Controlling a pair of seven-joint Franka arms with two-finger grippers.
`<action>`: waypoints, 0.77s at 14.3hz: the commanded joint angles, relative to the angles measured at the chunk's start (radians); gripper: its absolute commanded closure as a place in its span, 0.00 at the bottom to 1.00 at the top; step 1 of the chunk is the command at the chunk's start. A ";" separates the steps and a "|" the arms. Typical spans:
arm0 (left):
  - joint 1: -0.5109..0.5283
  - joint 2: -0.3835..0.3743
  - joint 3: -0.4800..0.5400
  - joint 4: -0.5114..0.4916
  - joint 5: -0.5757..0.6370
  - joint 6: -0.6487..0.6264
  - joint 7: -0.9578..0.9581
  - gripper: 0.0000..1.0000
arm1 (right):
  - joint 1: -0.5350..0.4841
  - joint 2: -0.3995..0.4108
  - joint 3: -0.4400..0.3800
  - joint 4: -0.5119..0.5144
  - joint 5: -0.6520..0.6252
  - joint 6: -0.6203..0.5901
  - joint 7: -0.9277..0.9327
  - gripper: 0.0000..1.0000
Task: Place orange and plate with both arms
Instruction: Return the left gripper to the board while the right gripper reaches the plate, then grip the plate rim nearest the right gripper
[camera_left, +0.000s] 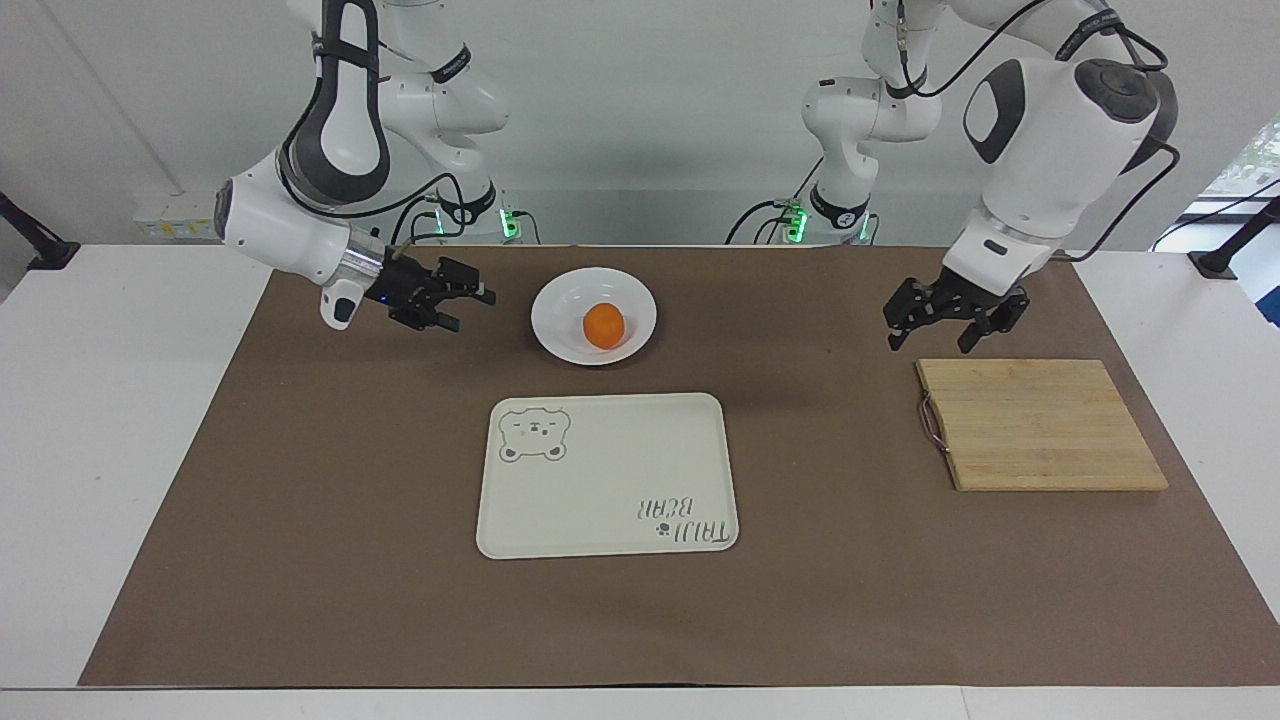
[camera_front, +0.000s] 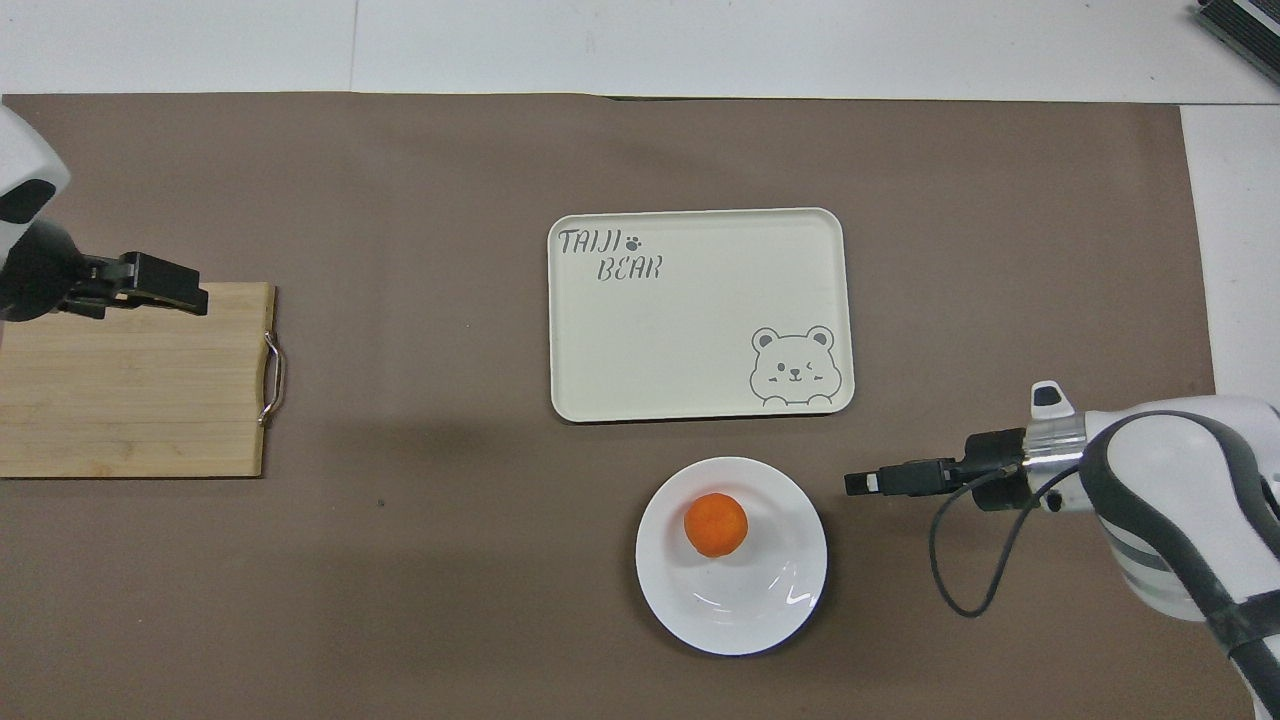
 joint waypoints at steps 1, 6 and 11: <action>0.008 -0.035 -0.006 -0.016 0.002 -0.032 -0.037 0.00 | -0.001 0.060 0.000 -0.066 0.133 0.021 -0.183 0.00; 0.007 -0.081 -0.010 -0.038 0.061 -0.084 -0.085 0.00 | 0.036 0.079 0.000 -0.127 0.216 0.027 -0.232 0.00; -0.006 -0.006 -0.013 0.101 0.096 -0.219 -0.085 0.00 | 0.054 0.038 0.000 -0.199 0.232 0.042 -0.232 0.00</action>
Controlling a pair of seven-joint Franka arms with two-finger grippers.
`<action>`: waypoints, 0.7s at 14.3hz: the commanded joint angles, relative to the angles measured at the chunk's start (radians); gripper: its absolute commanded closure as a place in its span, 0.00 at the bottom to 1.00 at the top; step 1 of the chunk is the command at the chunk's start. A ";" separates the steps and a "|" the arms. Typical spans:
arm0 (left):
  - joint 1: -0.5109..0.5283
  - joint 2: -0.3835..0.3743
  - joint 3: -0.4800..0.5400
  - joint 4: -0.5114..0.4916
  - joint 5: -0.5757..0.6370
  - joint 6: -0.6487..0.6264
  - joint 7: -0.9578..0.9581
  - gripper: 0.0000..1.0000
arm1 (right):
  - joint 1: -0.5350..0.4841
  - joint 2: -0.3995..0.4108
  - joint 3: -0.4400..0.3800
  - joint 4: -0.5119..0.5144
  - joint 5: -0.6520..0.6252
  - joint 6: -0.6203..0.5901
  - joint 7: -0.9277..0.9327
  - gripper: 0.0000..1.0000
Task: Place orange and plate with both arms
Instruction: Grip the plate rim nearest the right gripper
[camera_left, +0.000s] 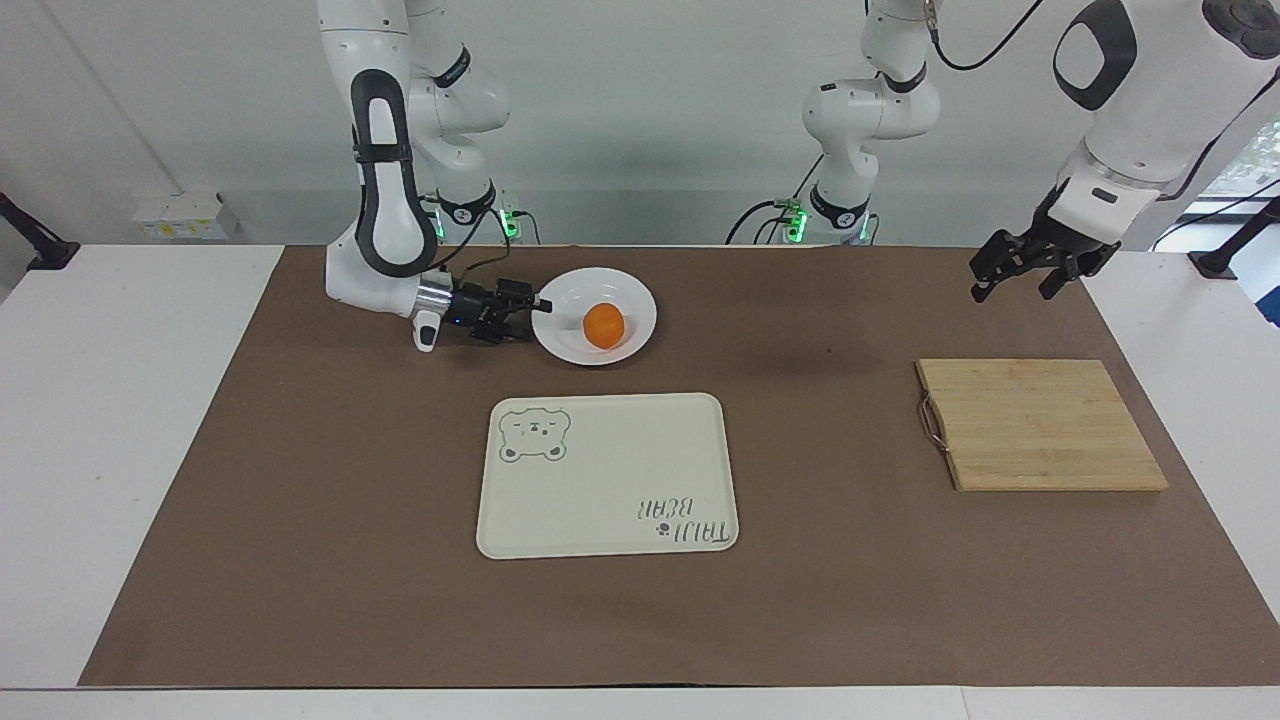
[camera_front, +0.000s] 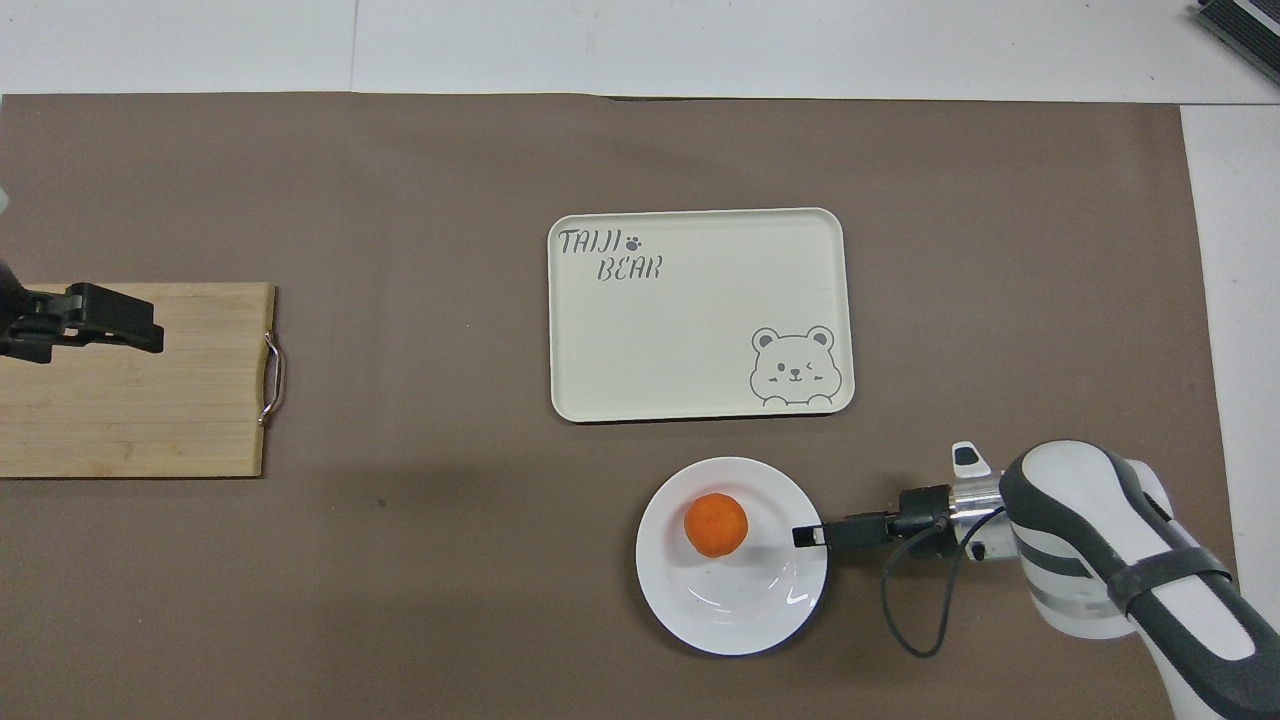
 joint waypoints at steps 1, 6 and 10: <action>-0.011 0.055 -0.007 0.103 0.059 -0.077 -0.012 0.00 | 0.000 -0.053 0.002 -0.058 0.042 0.029 -0.029 0.00; -0.014 0.040 -0.007 0.060 0.055 0.022 -0.012 0.00 | 0.032 -0.080 0.002 -0.099 0.072 0.032 -0.027 0.00; -0.004 0.038 -0.007 0.062 0.050 0.018 -0.017 0.00 | 0.051 -0.083 0.002 -0.107 0.078 0.058 -0.026 0.31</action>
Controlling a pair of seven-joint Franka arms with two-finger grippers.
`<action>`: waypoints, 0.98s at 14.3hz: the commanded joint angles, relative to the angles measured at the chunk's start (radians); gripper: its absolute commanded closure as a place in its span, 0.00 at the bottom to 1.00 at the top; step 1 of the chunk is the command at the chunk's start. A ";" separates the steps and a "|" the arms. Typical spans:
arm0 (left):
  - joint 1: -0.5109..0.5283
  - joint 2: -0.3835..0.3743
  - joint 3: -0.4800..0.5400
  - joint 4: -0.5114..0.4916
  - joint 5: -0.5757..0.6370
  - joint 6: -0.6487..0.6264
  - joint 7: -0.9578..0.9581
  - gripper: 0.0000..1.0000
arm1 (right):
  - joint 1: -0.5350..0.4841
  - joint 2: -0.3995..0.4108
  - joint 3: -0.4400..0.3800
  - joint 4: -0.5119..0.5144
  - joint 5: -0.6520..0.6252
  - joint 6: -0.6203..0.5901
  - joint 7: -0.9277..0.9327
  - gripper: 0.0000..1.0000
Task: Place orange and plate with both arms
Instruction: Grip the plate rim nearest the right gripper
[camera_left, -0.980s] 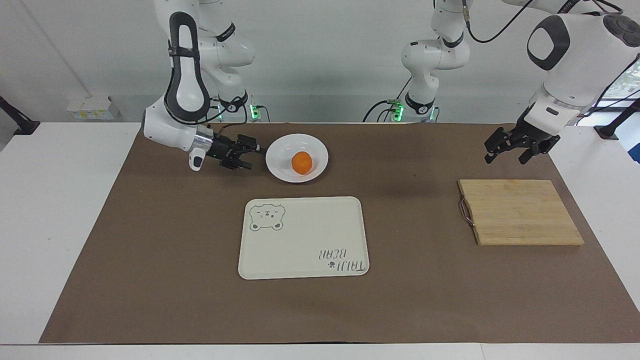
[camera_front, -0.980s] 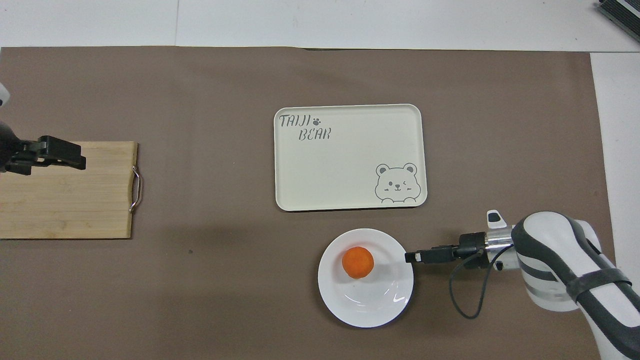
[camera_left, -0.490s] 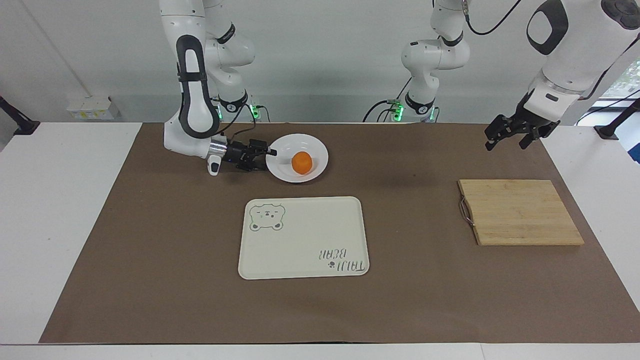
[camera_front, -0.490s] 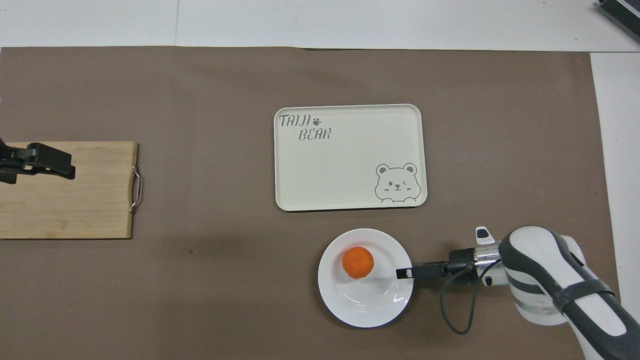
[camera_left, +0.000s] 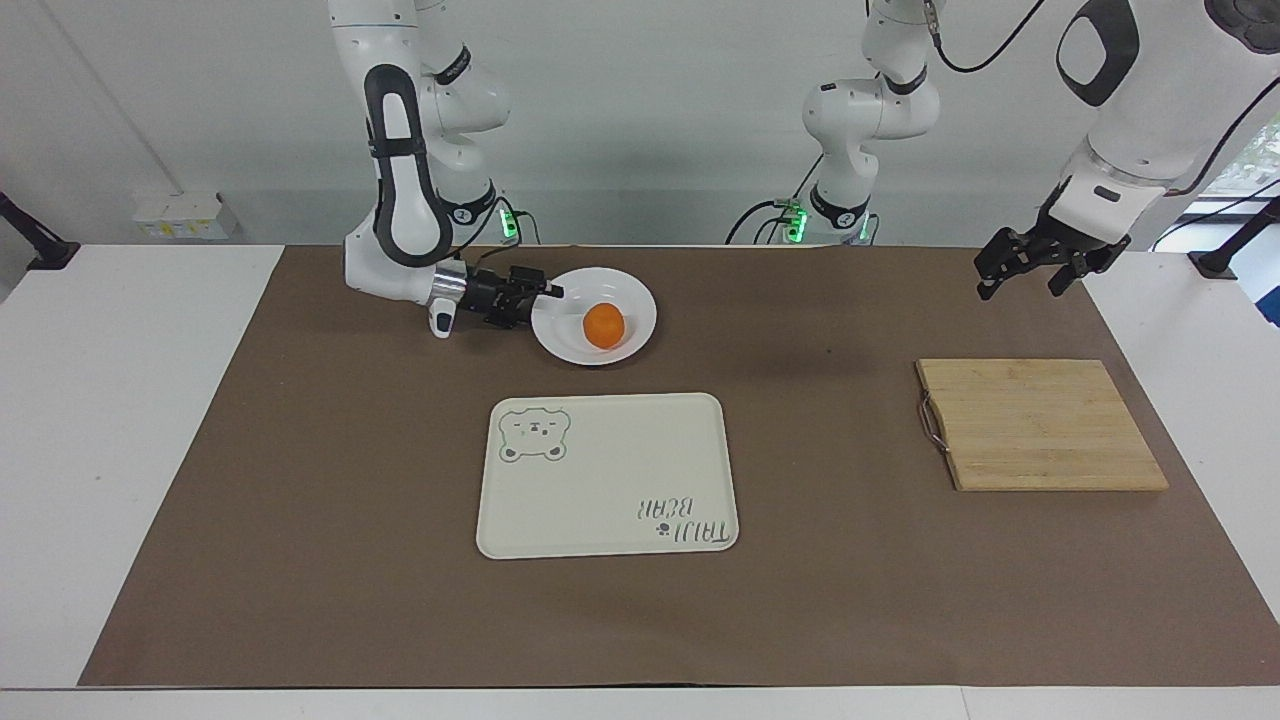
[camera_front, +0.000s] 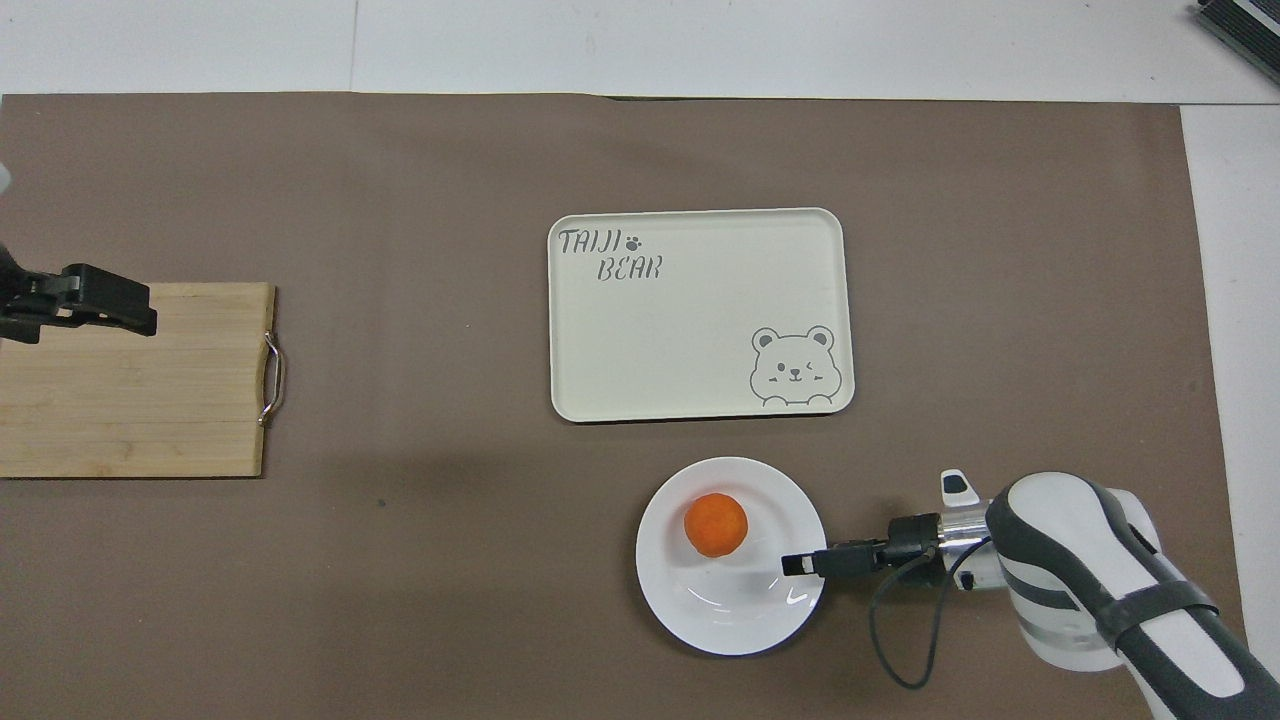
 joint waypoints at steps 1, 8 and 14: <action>0.003 0.002 0.004 0.006 0.019 0.005 -0.018 0.00 | 0.014 -0.032 0.002 -0.033 0.049 0.034 -0.024 0.52; 0.001 0.000 0.009 0.006 0.019 0.005 -0.018 0.00 | 0.020 0.011 0.002 -0.030 0.086 0.034 -0.038 1.00; 0.003 0.000 0.009 0.006 0.019 0.005 -0.018 0.00 | 0.006 0.035 0.000 0.029 0.086 -0.022 -0.142 1.00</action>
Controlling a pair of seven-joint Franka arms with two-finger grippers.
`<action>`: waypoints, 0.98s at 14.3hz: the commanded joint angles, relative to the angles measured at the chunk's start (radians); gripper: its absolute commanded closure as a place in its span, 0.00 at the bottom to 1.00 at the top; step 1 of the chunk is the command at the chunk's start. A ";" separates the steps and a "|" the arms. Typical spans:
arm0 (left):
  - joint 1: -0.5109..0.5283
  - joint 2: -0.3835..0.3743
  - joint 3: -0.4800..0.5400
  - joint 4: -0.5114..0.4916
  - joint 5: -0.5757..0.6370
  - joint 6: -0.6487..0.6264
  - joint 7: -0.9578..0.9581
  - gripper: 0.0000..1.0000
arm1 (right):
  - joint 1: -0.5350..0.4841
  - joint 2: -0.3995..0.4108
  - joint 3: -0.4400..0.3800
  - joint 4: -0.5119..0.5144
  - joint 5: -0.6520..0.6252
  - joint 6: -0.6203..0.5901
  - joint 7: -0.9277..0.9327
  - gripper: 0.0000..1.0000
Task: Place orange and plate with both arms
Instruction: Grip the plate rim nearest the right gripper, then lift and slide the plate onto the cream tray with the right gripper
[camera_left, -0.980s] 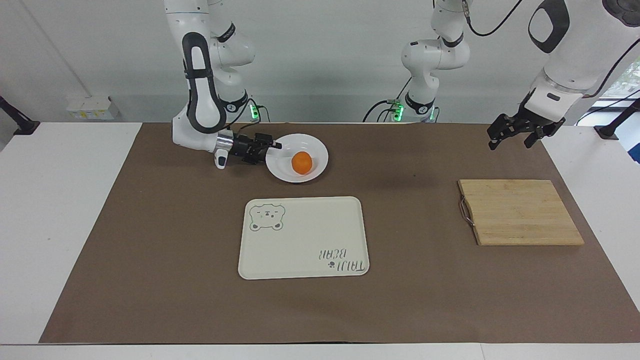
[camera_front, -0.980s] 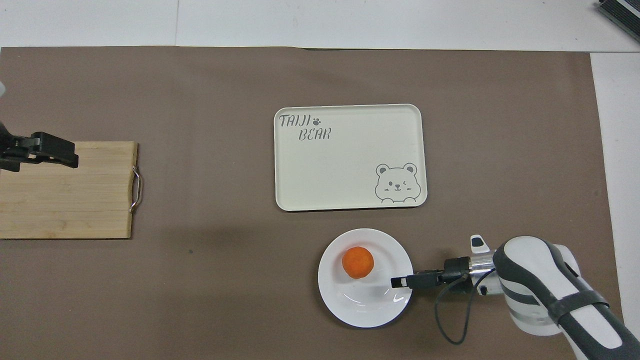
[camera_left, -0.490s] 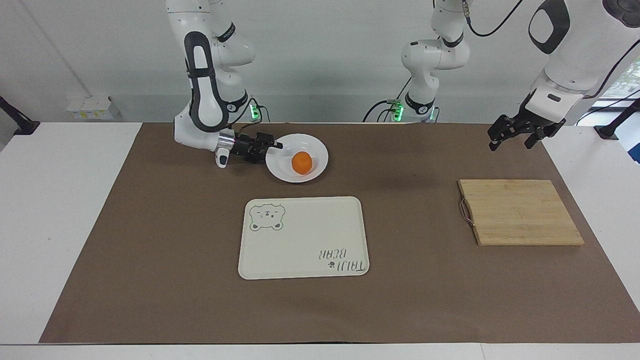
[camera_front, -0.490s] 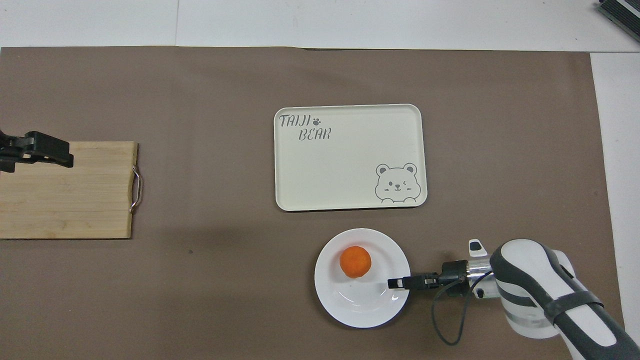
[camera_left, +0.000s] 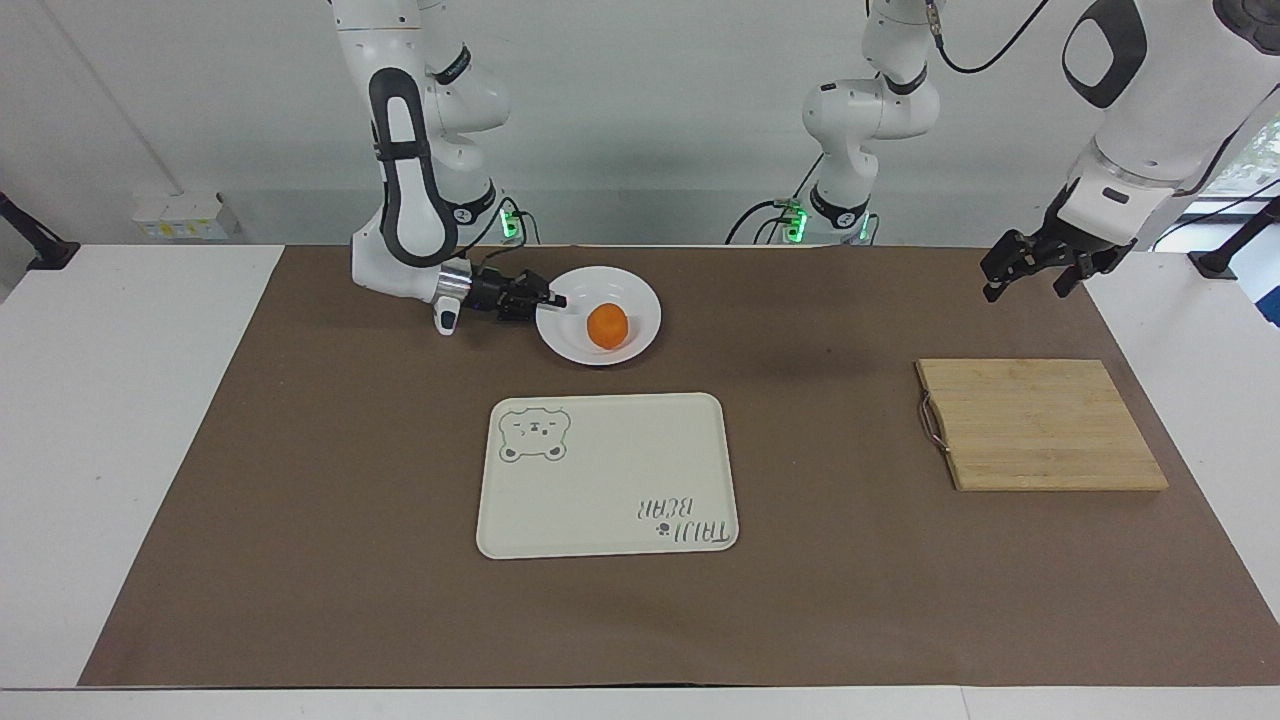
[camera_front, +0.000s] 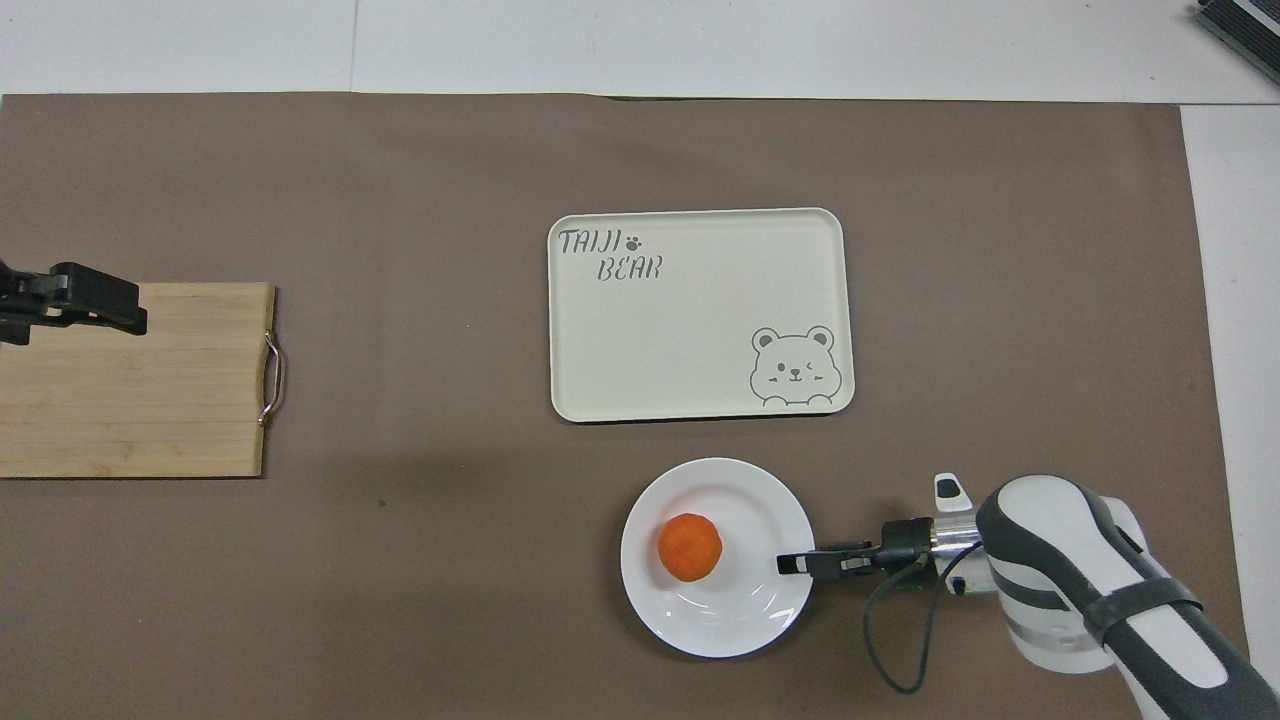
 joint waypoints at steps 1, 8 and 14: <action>0.001 0.000 -0.002 0.006 0.019 0.005 -0.014 0.00 | -0.013 0.009 -0.003 0.039 0.041 -0.057 -0.024 1.00; 0.001 0.000 -0.002 0.006 0.019 0.005 -0.014 0.00 | -0.008 -0.085 -0.003 0.123 -0.038 -0.088 0.235 1.00; 0.001 0.000 -0.002 0.006 0.019 0.005 -0.014 0.00 | -0.031 -0.035 0.000 0.357 -0.162 -0.197 0.484 1.00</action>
